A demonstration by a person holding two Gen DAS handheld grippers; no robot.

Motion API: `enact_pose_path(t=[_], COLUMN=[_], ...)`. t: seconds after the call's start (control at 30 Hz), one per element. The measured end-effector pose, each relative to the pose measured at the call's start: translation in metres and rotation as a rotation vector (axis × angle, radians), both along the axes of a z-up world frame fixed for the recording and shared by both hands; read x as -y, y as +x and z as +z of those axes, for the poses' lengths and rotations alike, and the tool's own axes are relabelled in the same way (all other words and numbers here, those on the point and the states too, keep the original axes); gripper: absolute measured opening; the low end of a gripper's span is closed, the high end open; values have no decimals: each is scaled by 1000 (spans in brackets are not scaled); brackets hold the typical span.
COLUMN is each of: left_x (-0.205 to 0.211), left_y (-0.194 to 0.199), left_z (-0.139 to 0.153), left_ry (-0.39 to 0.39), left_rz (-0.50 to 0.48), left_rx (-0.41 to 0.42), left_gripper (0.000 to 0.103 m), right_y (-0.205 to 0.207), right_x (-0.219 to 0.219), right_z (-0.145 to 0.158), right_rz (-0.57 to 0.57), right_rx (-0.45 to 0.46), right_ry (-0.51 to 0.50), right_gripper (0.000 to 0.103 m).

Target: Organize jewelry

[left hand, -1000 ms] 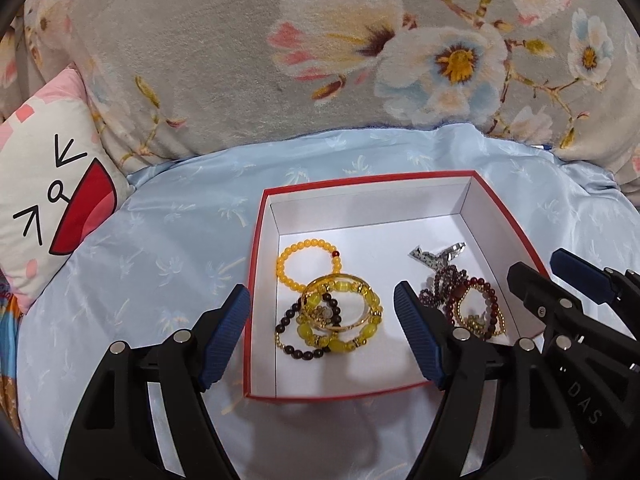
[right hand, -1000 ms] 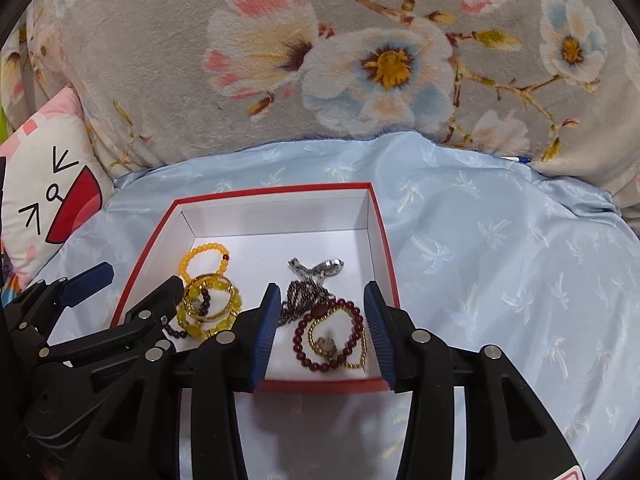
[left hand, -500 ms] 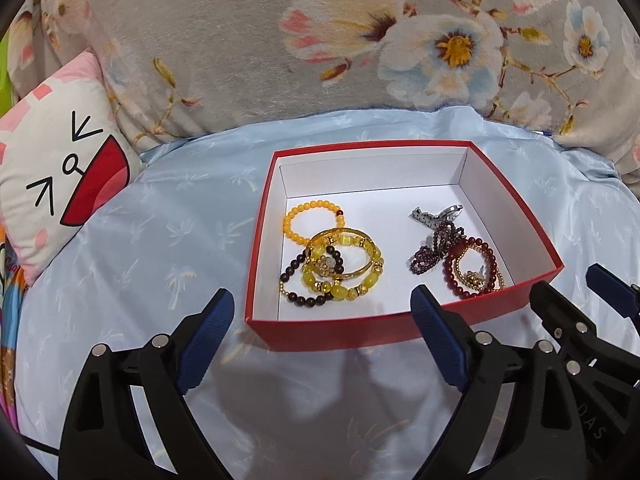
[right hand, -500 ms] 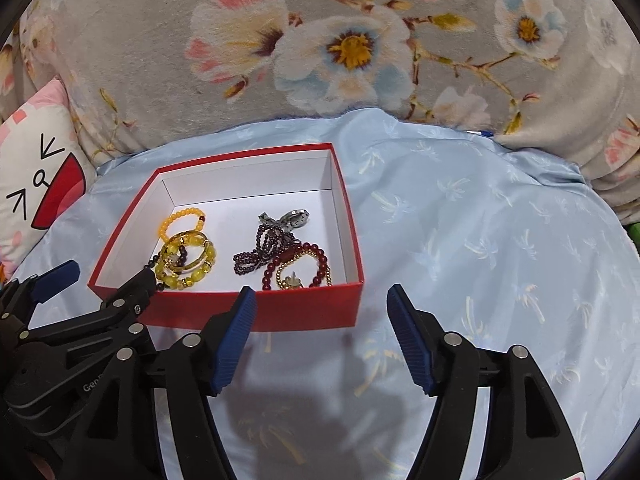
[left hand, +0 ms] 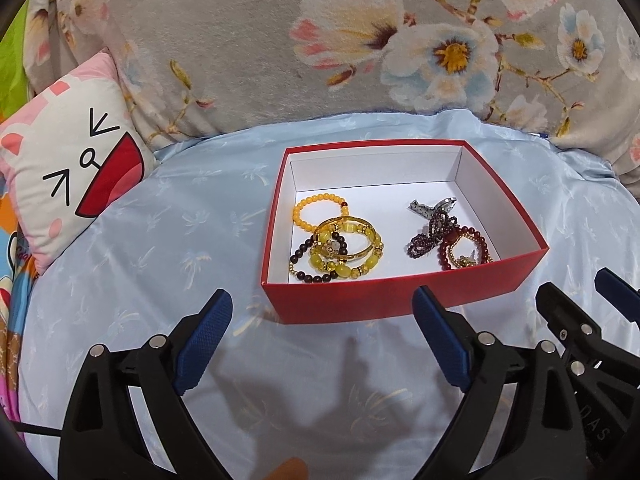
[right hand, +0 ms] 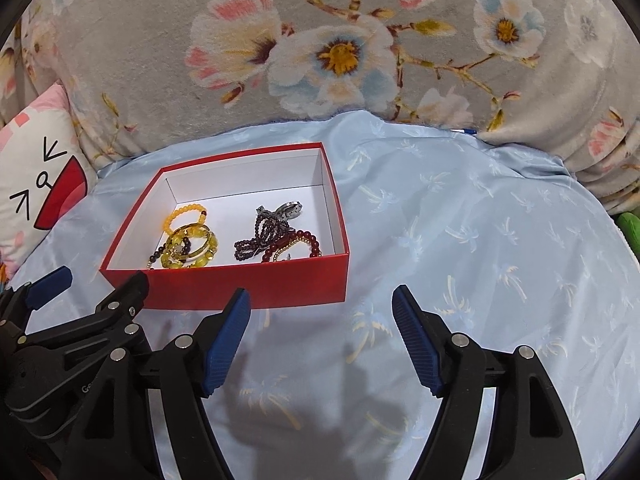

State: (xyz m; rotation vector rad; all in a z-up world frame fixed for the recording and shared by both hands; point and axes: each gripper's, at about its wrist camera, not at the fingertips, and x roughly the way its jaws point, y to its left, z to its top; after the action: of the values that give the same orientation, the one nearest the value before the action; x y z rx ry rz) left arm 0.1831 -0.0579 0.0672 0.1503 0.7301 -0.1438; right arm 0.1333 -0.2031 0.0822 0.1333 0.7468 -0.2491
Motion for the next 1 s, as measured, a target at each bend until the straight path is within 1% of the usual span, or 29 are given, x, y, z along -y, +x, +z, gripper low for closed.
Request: enact_pose_path(t=[0.47, 1.0], left_x=[-6, -8], left_y=[-16, -21], left_z=[3, 4], left_ry=[1, 1], left_rz=[21, 28], left_rx=[10, 13], left_gripper=[88, 88], right_y=[-14, -17], right_x=[-5, -5], right_z=[5, 4], right_rz=[5, 5], right_rx=[11, 14], right_ry=[-5, -7], right_gripper=[71, 71])
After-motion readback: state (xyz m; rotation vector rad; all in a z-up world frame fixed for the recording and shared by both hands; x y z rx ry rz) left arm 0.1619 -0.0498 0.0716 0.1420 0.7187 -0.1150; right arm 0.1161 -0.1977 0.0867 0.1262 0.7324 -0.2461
